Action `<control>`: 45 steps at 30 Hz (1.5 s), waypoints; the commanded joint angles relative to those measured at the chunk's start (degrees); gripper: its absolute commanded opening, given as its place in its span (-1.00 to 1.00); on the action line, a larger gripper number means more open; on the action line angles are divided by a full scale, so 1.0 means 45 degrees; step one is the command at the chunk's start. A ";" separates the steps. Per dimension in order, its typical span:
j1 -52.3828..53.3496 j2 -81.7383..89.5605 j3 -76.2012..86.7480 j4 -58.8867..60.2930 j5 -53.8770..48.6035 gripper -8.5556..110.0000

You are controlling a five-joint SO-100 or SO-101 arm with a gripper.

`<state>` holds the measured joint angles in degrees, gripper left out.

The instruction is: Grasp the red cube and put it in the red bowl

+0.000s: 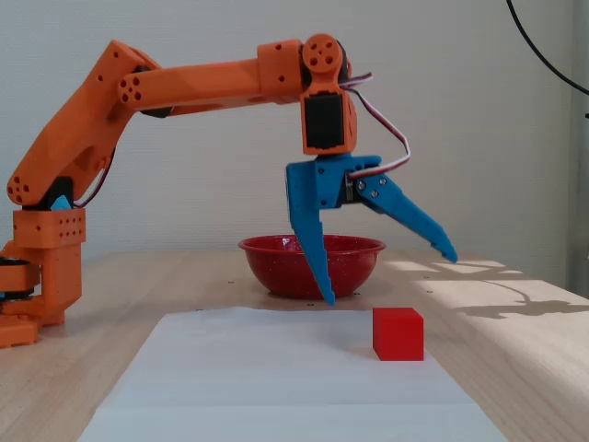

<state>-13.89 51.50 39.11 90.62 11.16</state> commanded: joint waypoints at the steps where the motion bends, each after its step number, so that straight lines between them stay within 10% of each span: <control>1: 0.0176 0.0820 -0.1563 -0.0312 0.0234 0.11; 34: 0.0781 -0.1777 -0.3262 -0.1035 0.0527 0.03; 45: 0.0840 -0.2227 -0.3730 -0.1113 0.0566 -0.29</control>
<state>-11.25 37.09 28.30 86.66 12.83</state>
